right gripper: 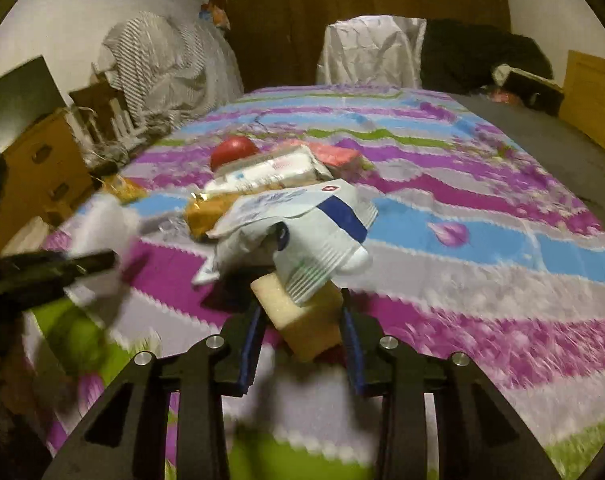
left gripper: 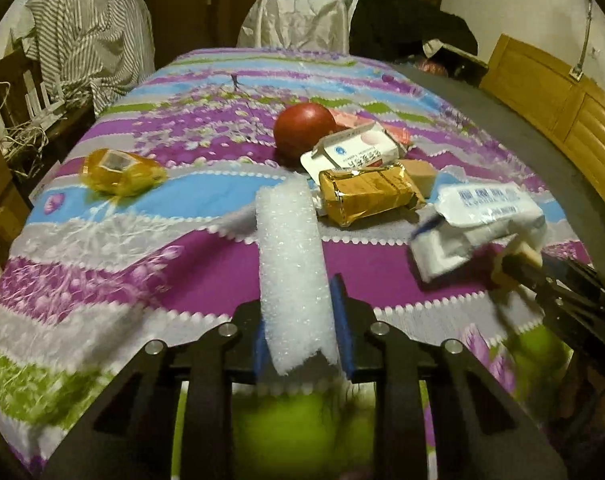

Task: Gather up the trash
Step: 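Carry the foam strip and sponge cube over the white bucket with both tools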

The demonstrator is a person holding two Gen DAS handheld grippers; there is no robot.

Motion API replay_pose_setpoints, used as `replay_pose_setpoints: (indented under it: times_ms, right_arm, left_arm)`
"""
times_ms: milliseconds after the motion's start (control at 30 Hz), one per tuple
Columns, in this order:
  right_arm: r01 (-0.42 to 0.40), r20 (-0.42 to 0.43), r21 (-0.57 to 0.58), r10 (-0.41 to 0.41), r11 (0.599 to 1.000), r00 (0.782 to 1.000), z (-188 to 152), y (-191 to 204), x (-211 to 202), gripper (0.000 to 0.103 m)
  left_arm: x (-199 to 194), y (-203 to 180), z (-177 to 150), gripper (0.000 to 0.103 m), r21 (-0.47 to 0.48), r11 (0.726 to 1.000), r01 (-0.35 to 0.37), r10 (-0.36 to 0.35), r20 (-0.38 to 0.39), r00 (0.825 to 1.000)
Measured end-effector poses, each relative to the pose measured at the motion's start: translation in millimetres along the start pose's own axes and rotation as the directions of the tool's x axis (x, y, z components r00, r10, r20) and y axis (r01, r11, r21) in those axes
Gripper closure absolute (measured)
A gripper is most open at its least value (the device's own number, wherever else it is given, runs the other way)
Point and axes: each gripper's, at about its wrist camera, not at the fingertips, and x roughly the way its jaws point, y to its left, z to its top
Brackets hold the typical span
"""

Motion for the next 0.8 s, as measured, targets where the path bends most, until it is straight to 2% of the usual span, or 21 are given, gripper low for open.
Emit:
replay_pose_setpoints:
  times_ms: [67, 100, 167, 200, 233, 267, 300, 333, 400, 433, 467, 500, 533, 567, 600, 633, 700, 800]
  right_arm:
    - [0.043, -0.01, 0.046, -0.043, 0.998, 0.999, -5.4, -12.2, -9.8, 0.066]
    - [0.033, -0.034, 0.078, -0.031, 0.996, 0.999, -8.6, -18.7, -10.1, 0.066]
    - [-0.117, -0.081, 0.232, 0.139, 0.966, 0.987, -19.9, -37.9, -9.7, 0.066]
    - [-0.183, -0.072, 0.287, 0.211, 0.94, 0.975, -22.7, -44.4, -11.7, 0.067]
    - [-0.284, -0.043, 0.368, 0.321, 0.886, 0.946, -26.0, -52.2, -15.7, 0.067]
    - [-0.349, -0.007, 0.421, 0.388, 0.837, 0.922, -28.1, -57.5, -20.2, 0.067]
    - [-0.383, 0.015, 0.445, 0.421, 0.809, 0.907, -28.2, -60.5, -23.9, 0.067]
    - [-0.434, 0.049, 0.468, 0.468, 0.77, 0.882, -28.2, -61.7, -29.1, 0.067]
    - [-0.457, 0.067, 0.451, 0.481, 0.767, 0.874, -25.3, -56.8, -36.7, 0.067]
    - [-0.482, 0.073, 0.433, 0.503, 0.762, 0.861, -23.3, -50.9, -40.4, 0.067]
    - [-0.482, 0.069, 0.411, 0.501, 0.774, 0.863, -19.3, -42.7, -43.9, 0.067]
    - [-0.467, 0.059, 0.382, 0.484, 0.797, 0.873, -17.5, -34.3, -48.0, 0.067]
    - [-0.431, 0.055, 0.329, 0.438, 0.84, 0.897, -13.9, -24.4, -54.9, 0.067]
    - [-0.353, 0.058, 0.252, 0.35, 0.901, 0.935, -10.2, -11.4, -66.3, 0.067]
    - [-0.276, 0.078, 0.169, 0.266, 0.946, 0.961, -7.4, 3.4, -79.3, 0.067]
    - [-0.207, 0.105, 0.109, 0.196, 0.972, 0.975, -4.2, 15.3, -90.4, 0.067]
    - [-0.126, 0.163, 0.042, 0.117, 0.991, 0.98, 0.1, 31.2, -108.3, 0.067]
    - [-0.011, 0.263, -0.034, 0.02, 0.999, 0.965, 8.0, 55.2, -137.3, 0.067]
  left_arm:
    - [-8.6, 1.3, -0.4, 0.077, -0.006, 1.0, 0.01, -0.01, 0.014, 1.0]
    - [-12.8, 1.0, -0.4, 0.077, -0.007, 1.0, 0.016, -0.016, 0.02, 1.0]
    - [-21.9, -0.7, 0.3, 0.077, -0.005, 0.999, 0.032, -0.032, 0.034, 0.999]
    - [-26.0, -1.9, 0.5, 0.077, -0.002, 0.999, 0.04, -0.04, 0.04, 0.998]
    - [-29.7, -1.4, 0.1, 0.077, 0.0, 0.999, 0.042, -0.042, 0.047, 0.998]
    - [-32.5, -1.1, 0.0, 0.077, 0.0, 0.999, 0.044, -0.044, 0.052, 0.998]
    - [-35.4, -0.4, -0.4, 0.077, -0.004, 0.999, 0.049, -0.049, 0.055, 0.997]
    - [-38.1, 0.0, -0.5, 0.077, -0.009, 0.999, 0.052, -0.052, 0.059, 0.997]
    - [-43.1, -0.2, -1.1, 0.077, -0.013, 0.999, 0.053, -0.052, 0.069, 0.996]
    - [-46.5, -1.1, -1.2, 0.077, -0.011, 0.998, 0.054, -0.053, 0.075, 0.996]
    - [-50.1, -2.1, -2.0, 0.077, -0.01, 0.998, 0.055, -0.054, 0.082, 0.995]
    - [-54.7, -3.2, -2.5, 0.077, -0.007, 0.998, 0.056, -0.055, 0.092, 0.994]
    - [-58.4, -4.3, -3.3, 0.077, -0.005, 0.998, 0.055, -0.055, 0.099, 0.994]
    - [-63.1, -6.3, -4.0, 0.077, 0.0, 0.999, 0.048, -0.047, 0.113, 0.992]
    - [-67.0, -8.3, -4.6, 0.077, 0.006, 0.999, 0.042, -0.042, 0.125, 0.991]
    - [-74.0, -12.0, -5.6, 0.077, 0.018, 0.999, 0.036, -0.038, 0.144, 0.989]
    - [-87.6, -19.8, -7.9, 0.077, 0.042, 0.999, 0.018, -0.026, 0.186, 0.982]
    - [-106.1, -29.5, -10.3, 0.077, 0.062, 0.998, -0.006, -0.009, 0.249, 0.968]
